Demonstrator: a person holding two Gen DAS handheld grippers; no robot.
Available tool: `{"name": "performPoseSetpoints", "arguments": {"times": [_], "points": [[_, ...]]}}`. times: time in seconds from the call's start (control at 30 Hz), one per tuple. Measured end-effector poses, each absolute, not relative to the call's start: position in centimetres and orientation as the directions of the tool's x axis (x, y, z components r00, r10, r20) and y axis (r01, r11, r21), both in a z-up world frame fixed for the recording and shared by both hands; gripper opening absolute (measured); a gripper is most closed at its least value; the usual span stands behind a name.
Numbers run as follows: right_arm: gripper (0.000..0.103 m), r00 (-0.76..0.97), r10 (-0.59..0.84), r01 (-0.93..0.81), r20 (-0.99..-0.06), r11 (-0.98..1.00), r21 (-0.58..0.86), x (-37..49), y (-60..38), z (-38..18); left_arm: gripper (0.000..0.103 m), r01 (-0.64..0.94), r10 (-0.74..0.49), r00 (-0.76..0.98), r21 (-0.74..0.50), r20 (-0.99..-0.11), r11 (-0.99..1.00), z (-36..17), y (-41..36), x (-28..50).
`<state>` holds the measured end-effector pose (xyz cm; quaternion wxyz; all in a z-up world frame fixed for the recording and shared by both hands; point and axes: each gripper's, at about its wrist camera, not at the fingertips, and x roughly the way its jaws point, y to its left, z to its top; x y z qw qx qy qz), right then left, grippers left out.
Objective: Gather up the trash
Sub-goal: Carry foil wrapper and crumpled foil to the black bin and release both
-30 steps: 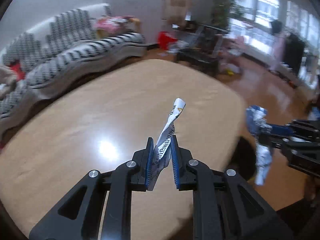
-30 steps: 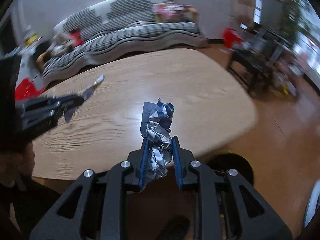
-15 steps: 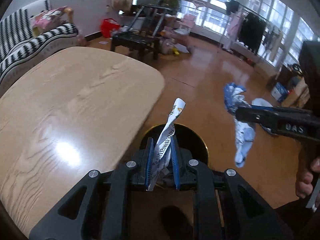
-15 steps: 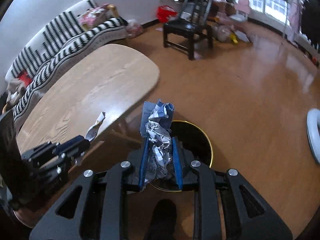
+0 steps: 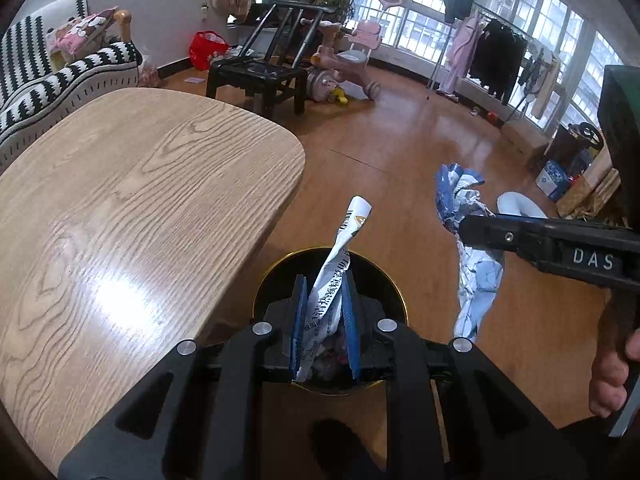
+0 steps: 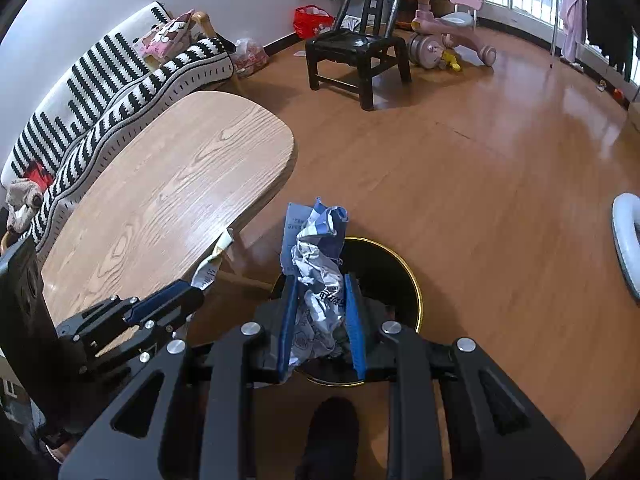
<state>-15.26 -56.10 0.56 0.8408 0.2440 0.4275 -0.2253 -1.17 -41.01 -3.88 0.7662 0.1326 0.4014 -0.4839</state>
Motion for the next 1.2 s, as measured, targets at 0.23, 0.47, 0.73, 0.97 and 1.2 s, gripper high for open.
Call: {"name": "performPoseSetpoints", "arguments": {"times": [0.23,0.47,0.73,0.97,1.2], "points": [[0.024,0.535,-0.171,0.591,-0.828,0.776,0.222,-15.3,-56.3,0.6,0.017,0.850,-0.634,0.205,-0.186,-0.746,0.493,-4.0,-41.1,-1.1],[0.024,0.535,-0.172,0.593,-0.827,0.774,0.222,-15.4,-56.5,0.7,0.017,0.851,-0.637,0.200,-0.190,-0.745,0.489,-4.1,-41.1,-1.2],[0.024,0.529,-0.176,0.591,-0.830,0.778,0.212,-15.0,-56.2,0.7,0.017,0.852,-0.638,0.193,-0.196,-0.746,0.486,-4.3,-41.4,-1.4],[0.024,0.527,-0.180,0.596,-0.831,0.775,0.210,-15.1,-56.2,0.7,0.017,0.859,-0.647,0.164,-0.215,-0.745,0.465,-4.8,-42.3,-1.7],[0.029,0.490,-0.213,0.625,-0.846,0.762,0.170,-14.8,-56.5,0.3,0.018,0.873,-0.639,0.124,-0.222,-0.759,0.434,-5.8,-43.8,-2.0]]}}
